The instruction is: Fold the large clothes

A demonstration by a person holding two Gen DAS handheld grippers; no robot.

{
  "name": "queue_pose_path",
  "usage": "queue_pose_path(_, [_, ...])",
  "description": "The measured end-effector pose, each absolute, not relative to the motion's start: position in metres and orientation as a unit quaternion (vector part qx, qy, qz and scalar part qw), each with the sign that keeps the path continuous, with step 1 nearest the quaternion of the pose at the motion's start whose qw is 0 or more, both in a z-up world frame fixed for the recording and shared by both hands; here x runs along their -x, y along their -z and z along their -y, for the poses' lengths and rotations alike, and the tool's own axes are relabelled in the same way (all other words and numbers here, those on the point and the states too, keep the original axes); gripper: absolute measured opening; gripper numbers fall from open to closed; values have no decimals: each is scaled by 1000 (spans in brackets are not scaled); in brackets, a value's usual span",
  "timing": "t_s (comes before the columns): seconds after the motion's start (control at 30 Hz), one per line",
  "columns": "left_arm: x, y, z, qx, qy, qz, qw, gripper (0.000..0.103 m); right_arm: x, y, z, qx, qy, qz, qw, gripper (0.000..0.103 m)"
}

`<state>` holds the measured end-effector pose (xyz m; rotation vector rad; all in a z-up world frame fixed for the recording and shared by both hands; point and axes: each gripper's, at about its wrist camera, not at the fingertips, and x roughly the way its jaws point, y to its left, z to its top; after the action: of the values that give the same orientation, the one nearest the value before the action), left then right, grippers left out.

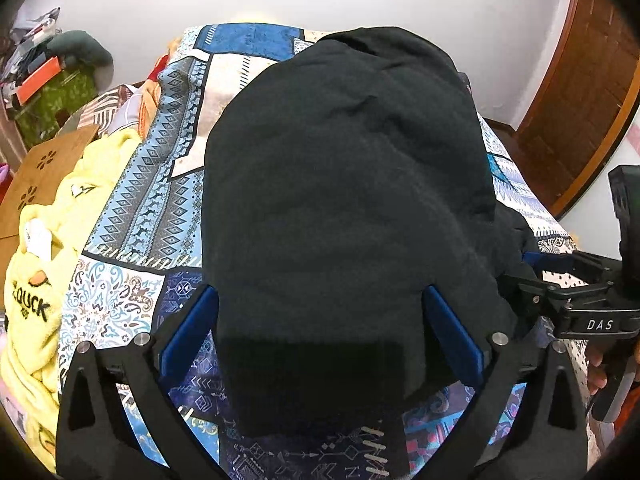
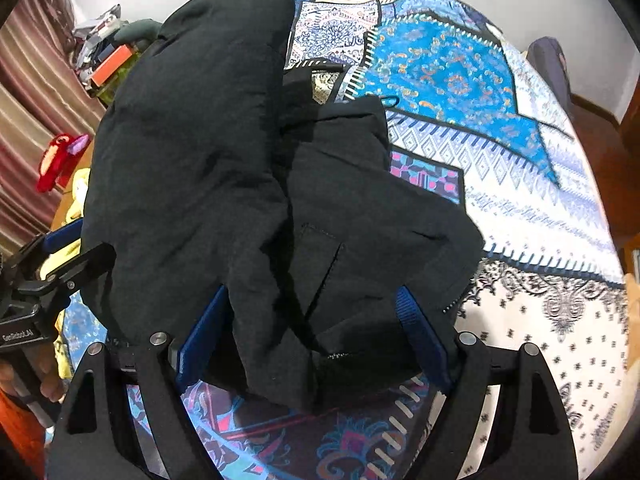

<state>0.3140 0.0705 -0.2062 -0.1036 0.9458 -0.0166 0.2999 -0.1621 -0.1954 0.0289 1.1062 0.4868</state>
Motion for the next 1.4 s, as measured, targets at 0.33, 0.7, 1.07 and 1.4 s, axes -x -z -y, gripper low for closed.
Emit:
queue_pose_path(0.33, [-292,169,-119,27,-32,-428,903,101,-289,146,187,-31,-206,-455,866,82])
queue_pose_path(0.7, [-303,212,-169,219,58,-477,849,101,-320,159,219,-64,-166,-474,862,82])
queue_pose_path(1.07, [-331,250,-154,344,160,-468,798,103,-350,218,217,-118,-194,-551,803,85])
queue_pose_path(1.4, [-333,255,-151,372,199,-458,782,103,-358,232,213,-173,-249,-562,770,74])
